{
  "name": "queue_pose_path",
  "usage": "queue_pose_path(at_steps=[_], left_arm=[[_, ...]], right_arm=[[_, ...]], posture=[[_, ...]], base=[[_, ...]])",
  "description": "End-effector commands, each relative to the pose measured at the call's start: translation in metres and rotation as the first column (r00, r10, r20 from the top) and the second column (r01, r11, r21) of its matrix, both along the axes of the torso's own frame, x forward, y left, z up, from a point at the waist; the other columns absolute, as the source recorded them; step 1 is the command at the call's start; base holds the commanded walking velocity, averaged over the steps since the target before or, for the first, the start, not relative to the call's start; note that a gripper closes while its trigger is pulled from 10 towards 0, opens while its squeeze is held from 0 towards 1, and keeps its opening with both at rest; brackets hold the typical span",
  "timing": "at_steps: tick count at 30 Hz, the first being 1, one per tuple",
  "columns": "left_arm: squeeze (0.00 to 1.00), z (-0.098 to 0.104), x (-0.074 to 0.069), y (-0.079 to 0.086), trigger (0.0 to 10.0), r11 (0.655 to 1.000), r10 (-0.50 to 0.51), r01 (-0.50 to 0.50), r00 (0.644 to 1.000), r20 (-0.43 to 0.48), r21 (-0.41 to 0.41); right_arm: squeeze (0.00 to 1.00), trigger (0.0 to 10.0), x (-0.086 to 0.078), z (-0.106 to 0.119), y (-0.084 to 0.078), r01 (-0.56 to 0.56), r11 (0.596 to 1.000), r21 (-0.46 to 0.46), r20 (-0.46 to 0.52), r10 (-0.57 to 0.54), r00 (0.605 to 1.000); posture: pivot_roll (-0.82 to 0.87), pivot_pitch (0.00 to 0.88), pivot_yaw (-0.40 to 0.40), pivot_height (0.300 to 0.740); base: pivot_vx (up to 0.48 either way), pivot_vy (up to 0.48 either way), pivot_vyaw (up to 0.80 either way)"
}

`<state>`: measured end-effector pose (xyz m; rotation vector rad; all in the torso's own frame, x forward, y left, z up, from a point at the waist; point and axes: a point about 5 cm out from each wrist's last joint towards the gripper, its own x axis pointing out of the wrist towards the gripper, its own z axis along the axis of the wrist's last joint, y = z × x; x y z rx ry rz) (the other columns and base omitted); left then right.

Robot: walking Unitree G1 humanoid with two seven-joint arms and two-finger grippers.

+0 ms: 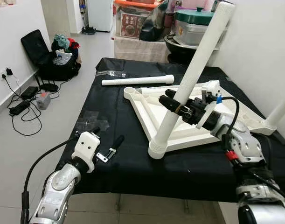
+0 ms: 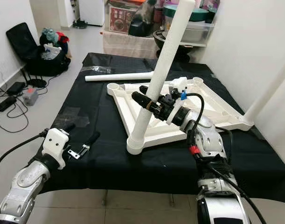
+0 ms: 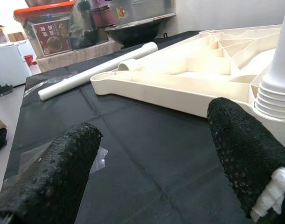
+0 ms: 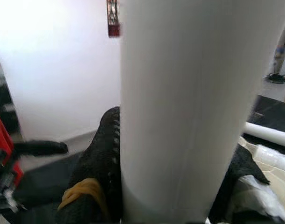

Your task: Building children table

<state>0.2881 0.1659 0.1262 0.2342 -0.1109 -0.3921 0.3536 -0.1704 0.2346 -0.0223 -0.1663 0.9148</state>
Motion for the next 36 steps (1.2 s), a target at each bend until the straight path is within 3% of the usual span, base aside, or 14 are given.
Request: queue_pose_path(at_steps=[1,3,6,8,10,13,14,15,16,17,20,24,30,36], left_arm=[[0.00,-0.004,-0.001,-0.003,10.0,1.000,-0.005,0.005,1.000,-0.015,-0.007],[0.00,-0.005,-0.001,-0.003,10.0,1.000,-0.004,0.004,1.000,-0.015,-0.007],[0.00,-0.005,0.000,-0.004,10.0,1.000,-0.006,0.006,1.000,-0.015,-0.007],[0.00,-0.005,0.000,-0.005,10.0,1.000,-0.008,0.008,1.000,-0.015,-0.009],[0.00,-0.004,0.001,-0.005,10.0,1.000,-0.008,0.008,1.000,-0.014,-0.010],[0.00,-0.004,0.001,-0.005,10.0,1.000,-0.008,0.008,1.000,-0.014,-0.010],[0.00,-0.004,0.001,-0.003,10.0,1.000,0.000,0.000,1.000,-0.014,-0.011],[0.00,-0.004,0.001,-0.003,10.0,1.000,0.000,0.000,1.000,-0.014,-0.011],[0.00,-0.004,0.001,-0.002,10.0,1.000,0.003,-0.004,1.000,-0.015,-0.012],[0.00,-0.004,0.001,-0.002,10.0,1.000,0.003,-0.004,1.000,-0.015,-0.012],[0.00,-0.004,0.000,-0.001,10.0,1.000,0.009,-0.009,1.000,-0.016,-0.015],[0.00,-0.005,-0.002,0.000,10.0,1.000,0.008,-0.009,1.000,-0.020,-0.014],[0.00,-0.004,0.001,-0.002,10.0,1.000,-0.004,0.004,1.000,-0.021,-0.007],[0.00,-0.004,0.001,-0.002,10.0,1.000,-0.006,0.006,1.000,-0.019,-0.006]], right_arm=[[0.00,0.0,0.000,-0.011,0.011,0.003,0.973,-0.232,0.031,0.004,1.000],[0.00,0.0,0.000,-0.015,0.015,0.021,0.948,-0.318,0.051,-0.005,0.999],[0.00,0.0,-0.005,-0.027,0.032,0.043,0.827,-0.560,0.133,0.039,0.990],[0.00,0.0,-0.007,-0.028,0.040,0.039,0.828,-0.559,0.130,0.041,0.991],[0.00,0.0,-0.005,-0.023,0.047,0.023,0.919,-0.392,0.016,-0.018,1.000],[0.00,0.0,-0.004,-0.022,0.048,0.018,0.942,-0.336,-0.026,-0.029,0.999],[0.00,0.0,0.022,-0.013,0.015,0.306,0.951,-0.039,-0.188,-0.308,0.932],[0.00,0.0,0.022,-0.013,0.015,0.306,0.951,-0.039,-0.188,-0.308,0.932],[0.00,0.0,0.029,-0.014,0.002,0.414,0.909,0.048,-0.271,-0.387,0.882],[0.00,0.0,0.029,-0.014,0.002,0.414,0.909,0.048,-0.271,-0.387,0.882],[0.00,0.0,0.032,-0.027,-0.023,0.549,0.829,0.108,-0.372,-0.479,0.795],[0.00,0.0,0.026,-0.031,-0.031,0.573,0.809,0.134,-0.382,-0.491,0.783],[0.00,0.0,0.023,-0.021,-0.024,0.527,0.840,0.129,-0.314,-0.469,0.825],[0.00,0.0,0.022,-0.016,0.007,0.367,0.928,0.057,-0.242,-0.344,0.907]], posture=[[0.12,0.000,-0.138,0.740],[0.11,0.000,-0.135,0.740],[0.11,0.000,-0.135,0.740],[0.11,0.000,-0.135,0.740],[0.11,0.000,-0.134,0.740],[0.11,0.000,-0.134,0.740],[0.11,0.000,-0.138,0.740],[0.11,0.000,-0.138,0.740],[0.11,0.000,-0.138,0.740],[0.11,0.000,-0.138,0.740],[0.12,0.000,-0.139,0.740],[0.11,0.000,-0.124,0.740],[0.11,0.000,-0.119,0.740],[0.11,0.000,-0.127,0.740]], base=[[0.000,0.000,0.00],[0.000,0.000,0.00],[0.000,0.000,0.00],[0.000,0.000,0.00],[0.000,0.000,0.00],[0.000,0.000,0.00],[0.000,0.000,0.00],[0.000,0.000,0.00],[0.000,0.000,0.00],[0.000,0.000,0.00],[0.000,0.000,0.00],[0.000,0.000,0.00],[0.000,0.000,0.00],[0.000,0.000,0.00]])
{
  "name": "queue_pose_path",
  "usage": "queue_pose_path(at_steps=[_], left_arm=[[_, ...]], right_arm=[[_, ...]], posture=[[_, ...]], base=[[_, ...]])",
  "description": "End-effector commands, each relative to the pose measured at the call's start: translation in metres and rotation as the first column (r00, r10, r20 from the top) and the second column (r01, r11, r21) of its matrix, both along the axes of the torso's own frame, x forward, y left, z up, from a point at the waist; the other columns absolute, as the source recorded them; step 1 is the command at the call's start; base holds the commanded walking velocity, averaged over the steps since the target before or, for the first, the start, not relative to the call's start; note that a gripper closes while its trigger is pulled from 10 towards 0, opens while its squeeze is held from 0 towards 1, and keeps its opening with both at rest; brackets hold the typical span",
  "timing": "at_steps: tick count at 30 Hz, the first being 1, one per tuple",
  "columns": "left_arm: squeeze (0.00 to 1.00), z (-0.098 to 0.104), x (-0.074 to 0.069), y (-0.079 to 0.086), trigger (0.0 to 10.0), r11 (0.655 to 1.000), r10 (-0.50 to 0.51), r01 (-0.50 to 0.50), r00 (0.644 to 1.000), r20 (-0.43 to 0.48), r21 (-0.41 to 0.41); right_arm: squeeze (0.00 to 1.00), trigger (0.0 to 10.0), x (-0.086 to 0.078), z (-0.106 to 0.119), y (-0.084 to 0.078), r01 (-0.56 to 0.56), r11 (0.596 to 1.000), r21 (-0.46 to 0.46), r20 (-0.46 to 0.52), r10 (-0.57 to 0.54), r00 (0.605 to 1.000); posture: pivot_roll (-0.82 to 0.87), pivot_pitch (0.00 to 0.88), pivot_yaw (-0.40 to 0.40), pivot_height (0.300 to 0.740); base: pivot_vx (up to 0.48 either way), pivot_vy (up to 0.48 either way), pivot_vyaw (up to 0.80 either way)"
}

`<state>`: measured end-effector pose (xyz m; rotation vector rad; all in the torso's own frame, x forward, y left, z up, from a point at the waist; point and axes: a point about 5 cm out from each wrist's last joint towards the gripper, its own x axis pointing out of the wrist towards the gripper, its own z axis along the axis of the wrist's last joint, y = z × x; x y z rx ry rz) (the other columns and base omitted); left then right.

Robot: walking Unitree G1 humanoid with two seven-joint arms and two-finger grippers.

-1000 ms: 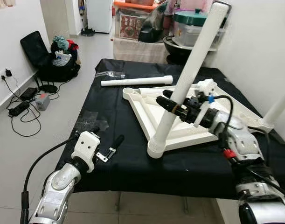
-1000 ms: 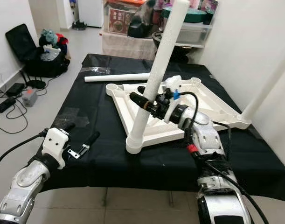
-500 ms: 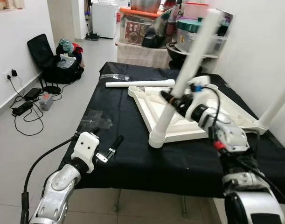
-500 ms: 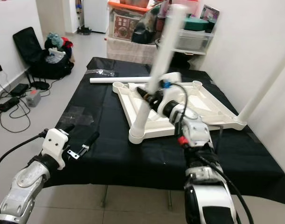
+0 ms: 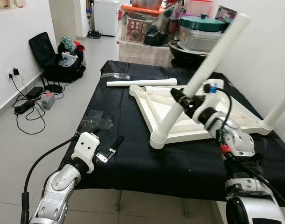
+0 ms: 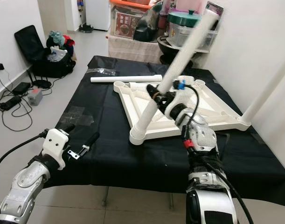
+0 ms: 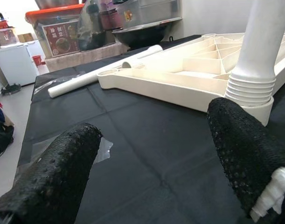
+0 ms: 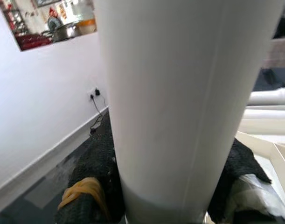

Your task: Building children table

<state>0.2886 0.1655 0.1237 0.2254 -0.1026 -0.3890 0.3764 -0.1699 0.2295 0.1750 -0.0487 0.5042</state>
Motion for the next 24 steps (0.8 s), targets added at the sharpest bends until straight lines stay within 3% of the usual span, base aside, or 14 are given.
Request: queue_pose_path(at_steps=[1,8,15,19,21,24], left_arm=[[0.00,-0.002,0.000,-0.002,10.0,1.000,-0.008,0.008,1.000,-0.011,0.000],[0.00,-0.004,-0.002,-0.003,10.0,1.000,-0.004,0.004,1.000,-0.015,-0.005],[0.00,-0.005,-0.003,-0.003,10.0,1.000,-0.003,0.003,1.000,-0.019,-0.009],[0.00,-0.006,-0.003,-0.004,10.0,1.000,-0.006,0.005,1.000,-0.024,-0.014],[0.00,-0.006,-0.002,-0.005,10.0,1.000,-0.009,0.009,1.000,-0.027,-0.020],[0.00,-0.007,-0.002,-0.005,10.0,1.000,-0.010,0.009,1.000,-0.029,-0.024]], right_arm=[[0.00,0.0,-0.004,-0.011,0.013,-0.089,0.993,-0.079,-0.035,0.087,0.996],[0.00,0.0,-0.019,-0.019,0.030,-0.280,0.945,-0.167,-0.055,0.275,0.960],[0.00,0.0,-0.032,-0.020,0.035,-0.373,0.910,-0.184,-0.061,0.368,0.928],[0.00,0.0,-0.047,-0.017,0.045,-0.462,0.868,-0.185,-0.055,0.460,0.886],[0.00,0.0,-0.061,-0.014,0.058,-0.541,0.825,-0.162,-0.052,0.541,0.840],[0.00,0.0,-0.069,-0.014,0.066,-0.589,0.795,-0.146,-0.052,0.588,0.807]], posture=[[0.12,0.000,-0.131,0.740],[0.12,0.000,-0.140,0.740],[0.10,0.000,-0.140,0.740],[0.10,0.000,-0.138,0.740],[0.10,0.000,-0.137,0.740],[0.10,0.000,-0.138,0.740]], base=[[0.000,0.000,0.00],[0.000,0.000,0.00],[0.000,0.000,0.00],[0.000,0.000,0.00],[0.000,0.000,0.00],[0.000,0.000,0.00]])
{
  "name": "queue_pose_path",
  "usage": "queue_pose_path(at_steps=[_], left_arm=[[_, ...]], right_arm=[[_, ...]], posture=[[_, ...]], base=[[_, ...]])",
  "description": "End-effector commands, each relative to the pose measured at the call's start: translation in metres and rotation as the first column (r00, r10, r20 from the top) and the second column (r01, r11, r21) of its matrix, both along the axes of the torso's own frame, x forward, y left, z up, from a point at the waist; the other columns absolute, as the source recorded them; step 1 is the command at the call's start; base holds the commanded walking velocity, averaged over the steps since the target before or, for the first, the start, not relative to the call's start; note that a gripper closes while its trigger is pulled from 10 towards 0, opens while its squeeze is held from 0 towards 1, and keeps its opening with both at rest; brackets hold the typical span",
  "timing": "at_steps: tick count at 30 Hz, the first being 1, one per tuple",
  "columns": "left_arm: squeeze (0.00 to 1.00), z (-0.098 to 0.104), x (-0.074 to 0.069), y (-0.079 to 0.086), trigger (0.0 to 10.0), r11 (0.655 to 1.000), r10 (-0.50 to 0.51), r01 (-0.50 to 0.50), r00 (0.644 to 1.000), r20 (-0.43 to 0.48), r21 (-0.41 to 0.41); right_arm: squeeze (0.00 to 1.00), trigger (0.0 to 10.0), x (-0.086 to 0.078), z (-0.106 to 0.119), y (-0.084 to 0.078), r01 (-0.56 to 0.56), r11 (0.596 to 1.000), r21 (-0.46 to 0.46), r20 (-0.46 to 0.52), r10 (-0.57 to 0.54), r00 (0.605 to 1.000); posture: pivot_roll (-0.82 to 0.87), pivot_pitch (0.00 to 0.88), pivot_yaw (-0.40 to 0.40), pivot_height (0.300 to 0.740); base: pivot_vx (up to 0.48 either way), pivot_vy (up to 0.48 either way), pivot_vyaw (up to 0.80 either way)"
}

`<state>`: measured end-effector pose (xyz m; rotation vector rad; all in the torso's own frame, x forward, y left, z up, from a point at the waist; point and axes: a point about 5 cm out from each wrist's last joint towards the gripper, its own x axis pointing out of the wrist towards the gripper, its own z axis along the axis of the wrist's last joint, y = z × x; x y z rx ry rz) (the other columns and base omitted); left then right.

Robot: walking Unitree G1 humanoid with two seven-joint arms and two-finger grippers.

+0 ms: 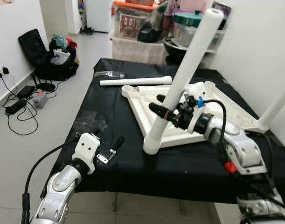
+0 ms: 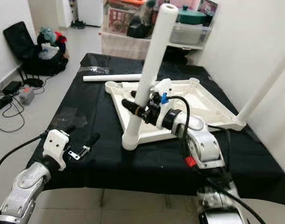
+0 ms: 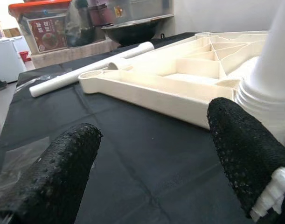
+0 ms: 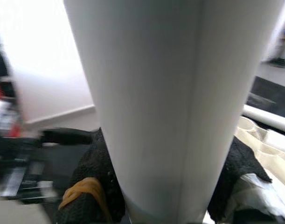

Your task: Building children table

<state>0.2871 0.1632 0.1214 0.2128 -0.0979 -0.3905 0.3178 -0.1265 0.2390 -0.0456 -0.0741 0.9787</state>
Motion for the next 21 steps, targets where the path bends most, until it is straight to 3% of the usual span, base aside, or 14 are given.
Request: queue_pose_path(at_steps=[1,7,13,15,21], left_arm=[[0.00,-0.004,0.000,-0.003,10.0,1.000,-0.008,0.008,1.000,-0.023,-0.013],[0.00,-0.004,0.000,-0.003,10.0,1.000,-0.007,0.007,1.000,-0.024,-0.018],[0.00,-0.005,0.001,0.000,10.0,1.000,-0.002,0.001,1.000,-0.024,-0.006],[0.00,-0.005,0.002,0.016,10.0,0.999,0.040,-0.040,0.999,-0.033,0.018],[0.00,-0.005,0.003,0.035,10.0,0.995,0.090,-0.088,0.995,-0.036,0.038]], right_arm=[[0.00,0.0,-0.014,-0.023,0.024,-0.169,0.986,0.015,-0.143,0.169,0.975],[0.00,0.0,-0.023,-0.021,0.029,-0.216,0.976,0.032,-0.155,0.218,0.964],[0.00,0.0,-0.016,-0.025,0.023,-0.148,0.989,-0.017,-0.139,0.145,0.980],[0.00,0.0,-0.008,-0.023,0.017,-0.110,0.993,-0.036,-0.114,0.105,0.988],[0.00,0.0,-0.006,-0.015,0.013,-0.132,0.990,-0.041,-0.058,0.130,0.990]], posture=[[0.10,0.000,-0.138,0.740],[0.10,0.000,-0.139,0.740],[0.10,0.000,-0.140,0.740],[0.10,0.000,-0.140,0.740],[0.10,0.000,-0.141,0.740]], base=[[0.000,0.000,0.00],[0.000,0.000,0.00],[0.000,0.000,0.00],[0.000,0.000,0.00],[0.000,0.000,0.00]])
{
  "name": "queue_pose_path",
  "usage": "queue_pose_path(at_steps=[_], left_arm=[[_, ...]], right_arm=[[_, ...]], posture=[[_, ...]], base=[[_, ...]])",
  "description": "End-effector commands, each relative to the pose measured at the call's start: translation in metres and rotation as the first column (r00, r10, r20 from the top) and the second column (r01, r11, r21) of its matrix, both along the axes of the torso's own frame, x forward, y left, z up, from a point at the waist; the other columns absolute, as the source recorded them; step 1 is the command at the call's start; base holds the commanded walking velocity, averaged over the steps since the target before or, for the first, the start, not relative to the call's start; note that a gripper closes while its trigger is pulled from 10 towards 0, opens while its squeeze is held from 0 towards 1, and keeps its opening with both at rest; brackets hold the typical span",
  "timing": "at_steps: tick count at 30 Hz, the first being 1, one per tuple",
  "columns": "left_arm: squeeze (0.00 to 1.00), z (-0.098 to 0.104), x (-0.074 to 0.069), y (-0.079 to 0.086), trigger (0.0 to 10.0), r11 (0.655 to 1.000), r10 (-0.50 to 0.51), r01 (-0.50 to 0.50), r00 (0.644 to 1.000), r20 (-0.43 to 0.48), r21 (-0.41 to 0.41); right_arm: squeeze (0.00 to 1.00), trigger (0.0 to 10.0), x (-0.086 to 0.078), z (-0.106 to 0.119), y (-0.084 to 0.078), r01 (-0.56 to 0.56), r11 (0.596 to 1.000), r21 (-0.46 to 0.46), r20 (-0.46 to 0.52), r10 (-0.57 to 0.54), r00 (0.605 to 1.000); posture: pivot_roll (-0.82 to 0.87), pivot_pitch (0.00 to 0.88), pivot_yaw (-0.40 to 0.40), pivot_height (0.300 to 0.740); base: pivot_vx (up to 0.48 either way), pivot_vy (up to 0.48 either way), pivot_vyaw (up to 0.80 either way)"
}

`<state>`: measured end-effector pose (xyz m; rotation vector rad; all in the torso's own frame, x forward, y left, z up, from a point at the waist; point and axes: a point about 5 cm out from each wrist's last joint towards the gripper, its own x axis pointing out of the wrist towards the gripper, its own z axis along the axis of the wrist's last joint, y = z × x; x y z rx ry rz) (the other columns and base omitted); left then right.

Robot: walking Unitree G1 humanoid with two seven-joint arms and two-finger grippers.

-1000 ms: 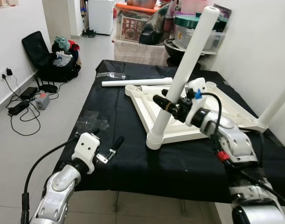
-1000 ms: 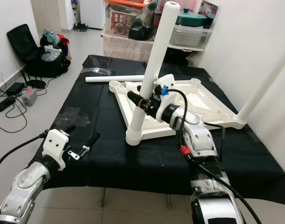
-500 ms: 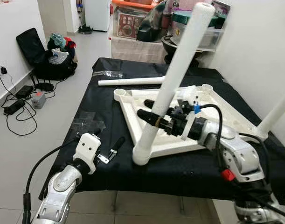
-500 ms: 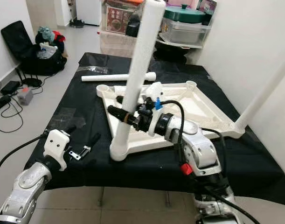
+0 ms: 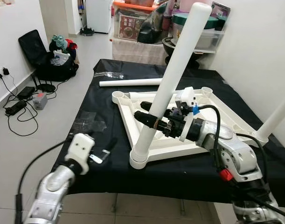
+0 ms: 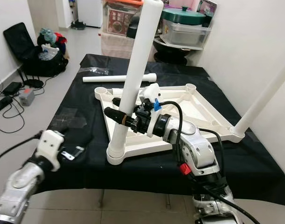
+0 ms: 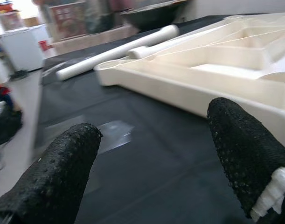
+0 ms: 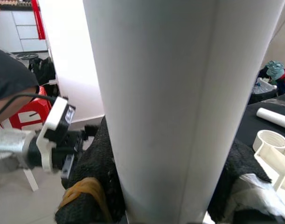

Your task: Building children table

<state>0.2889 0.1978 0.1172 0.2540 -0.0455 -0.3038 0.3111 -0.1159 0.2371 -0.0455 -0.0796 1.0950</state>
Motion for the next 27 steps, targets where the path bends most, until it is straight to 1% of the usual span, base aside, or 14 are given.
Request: queue_pose_path(at_steps=[1,2,3,4,5,6,9,12,15,19,24,27], left_arm=[[0.00,0.001,0.000,0.005,10.0,1.000,0.008,-0.008,1.000,-0.001,-0.004],[0.00,0.001,0.000,0.005,10.0,1.000,0.008,-0.008,1.000,-0.001,-0.004],[0.00,0.003,-0.002,0.015,10.0,1.000,0.029,-0.029,1.000,0.002,0.004],[0.00,0.004,-0.003,0.018,10.0,0.999,0.033,-0.033,0.999,0.002,0.006],[0.00,0.004,-0.003,0.018,10.0,0.999,0.033,-0.033,0.999,0.002,0.006],[0.00,0.004,-0.004,0.018,10.0,0.999,0.034,-0.034,0.999,0.002,0.006],[0.00,0.003,-0.004,0.017,10.0,0.999,0.033,-0.033,0.999,0.001,0.005],[0.00,0.001,-0.006,0.010,10.0,1.000,0.021,-0.021,1.000,0.000,-0.010],[0.00,0.000,-0.006,0.007,10.0,1.000,0.017,-0.017,1.000,0.000,-0.016],[0.00,-0.003,-0.008,-0.006,10.0,0.999,-0.009,0.009,1.000,-0.007,-0.038],[0.00,-0.004,-0.008,-0.008,10.0,0.999,-0.014,0.013,1.000,-0.009,-0.044],[0.00,-0.005,-0.010,-0.010,10.0,0.999,-0.016,0.015,1.000,-0.012,-0.049]], right_arm=[[0.00,0.0,0.001,-0.011,0.002,-0.043,0.998,-0.054,-0.031,0.042,0.999],[0.00,0.0,0.001,-0.011,0.002,-0.043,0.998,-0.054,-0.031,0.042,0.999],[0.00,0.0,-0.004,-0.002,0.006,-0.158,0.986,-0.053,0.006,0.159,0.987],[0.00,0.0,-0.006,0.001,0.009,-0.208,0.976,-0.058,0.015,0.209,0.978],[0.00,0.0,-0.006,0.001,0.009,-0.208,0.976,-0.058,0.015,0.209,0.978],[0.00,0.0,-0.007,0.002,0.010,-0.235,0.970,-0.061,0.018,0.237,0.971],[0.00,0.0,-0.007,0.001,0.012,-0.256,0.964,-0.070,0.014,0.258,0.966],[0.00,0.0,-0.002,-0.001,0.017,-0.288,0.955,-0.072,-0.013,0.288,0.958],[0.00,0.0,0.000,-0.002,0.018,-0.302,0.951,-0.068,-0.026,0.301,0.953],[0.00,0.0,0.015,0.001,0.026,-0.324,0.946,-0.006,-0.072,0.323,0.944],[0.00,0.0,0.018,0.000,0.029,-0.333,0.943,0.009,-0.080,0.333,0.940],[0.00,0.0,0.024,-0.001,0.030,-0.327,0.945,0.028,-0.086,0.328,0.941]], posture=[[0.12,0.000,-0.148,0.740],[0.12,0.000,-0.148,0.740],[0.13,0.000,-0.156,0.740],[0.13,0.000,-0.156,0.740],[0.13,0.000,-0.156,0.740],[0.13,0.000,-0.156,0.740],[0.14,0.000,-0.162,0.740],[0.14,0.000,-0.172,0.740],[0.14,0.000,-0.172,0.740],[0.15,0.000,-0.181,0.740],[0.15,0.000,-0.183,0.740],[0.16,0.000,-0.191,0.740]], base=[[0.000,0.000,0.00],[0.000,0.000,0.00],[0.000,0.000,0.00],[0.000,0.000,0.00],[0.000,0.000,0.00],[0.000,0.000,0.00],[0.000,0.000,0.00],[0.000,0.000,0.00],[0.000,0.000,0.00],[0.000,0.000,0.00],[0.000,0.000,0.00],[0.000,0.000,0.00]])
